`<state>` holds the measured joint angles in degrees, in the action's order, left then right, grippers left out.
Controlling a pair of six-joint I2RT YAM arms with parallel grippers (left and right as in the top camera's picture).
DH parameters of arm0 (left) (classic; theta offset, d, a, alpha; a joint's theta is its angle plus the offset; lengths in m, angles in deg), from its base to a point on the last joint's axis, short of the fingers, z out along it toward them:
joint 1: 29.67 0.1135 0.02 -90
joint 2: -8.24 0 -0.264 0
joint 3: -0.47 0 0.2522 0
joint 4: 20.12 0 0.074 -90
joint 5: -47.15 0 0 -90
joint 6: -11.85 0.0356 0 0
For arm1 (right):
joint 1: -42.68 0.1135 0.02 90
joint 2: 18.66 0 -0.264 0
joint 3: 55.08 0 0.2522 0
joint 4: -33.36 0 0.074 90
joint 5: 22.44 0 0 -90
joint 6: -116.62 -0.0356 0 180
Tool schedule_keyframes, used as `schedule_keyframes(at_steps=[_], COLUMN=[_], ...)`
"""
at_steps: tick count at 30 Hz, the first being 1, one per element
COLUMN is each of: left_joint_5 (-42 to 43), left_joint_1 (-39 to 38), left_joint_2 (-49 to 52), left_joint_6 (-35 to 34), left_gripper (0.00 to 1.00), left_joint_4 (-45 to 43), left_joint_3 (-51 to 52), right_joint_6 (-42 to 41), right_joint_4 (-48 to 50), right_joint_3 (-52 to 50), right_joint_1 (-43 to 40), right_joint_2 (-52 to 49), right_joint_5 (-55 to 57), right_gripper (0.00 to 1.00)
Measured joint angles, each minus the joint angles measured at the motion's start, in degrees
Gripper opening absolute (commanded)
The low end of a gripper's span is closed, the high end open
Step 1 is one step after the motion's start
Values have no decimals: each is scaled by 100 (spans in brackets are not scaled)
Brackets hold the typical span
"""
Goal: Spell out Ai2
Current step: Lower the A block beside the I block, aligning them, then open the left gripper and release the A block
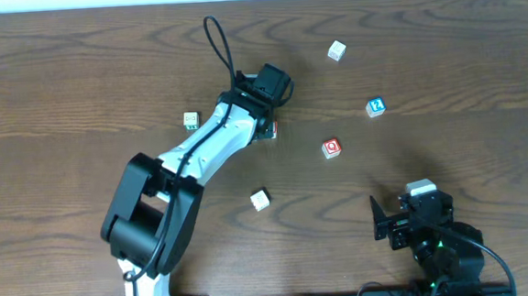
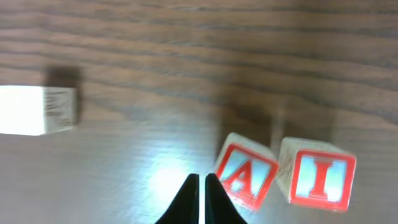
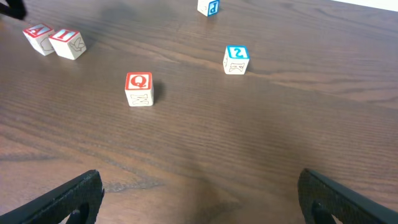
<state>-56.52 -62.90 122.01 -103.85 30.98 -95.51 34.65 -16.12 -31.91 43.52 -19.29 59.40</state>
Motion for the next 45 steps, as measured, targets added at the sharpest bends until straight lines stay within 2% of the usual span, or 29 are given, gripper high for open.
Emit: schedule_keyframes(at_steps=[6,9,16,27,45], left_joint_5=[-94,-87,116,319,605], left_joint_1=[-11,-92,-435,-382,-190], left_joint_2=[-461,-481,-481,-481,-254], left_joint_6=[-293,-446,-608,-686,-448], left_gripper=[6,6,6,6,6], left_joint_4=[619,638,120,-634,-1106], left_joint_3=[-37,-28,479,990,1095], right_joint_6=[-2,-2,-2,-2,-2], right_joint_4=[0,0,0,0,0], right_joint_3=[0,0,0,0,0], right_joint_1=[0,0,0,0,0], right_joint_2=[0,0,0,0,0], right_joint_5=[0,0,0,0,0], right_gripper=[99,99,99,99,99])
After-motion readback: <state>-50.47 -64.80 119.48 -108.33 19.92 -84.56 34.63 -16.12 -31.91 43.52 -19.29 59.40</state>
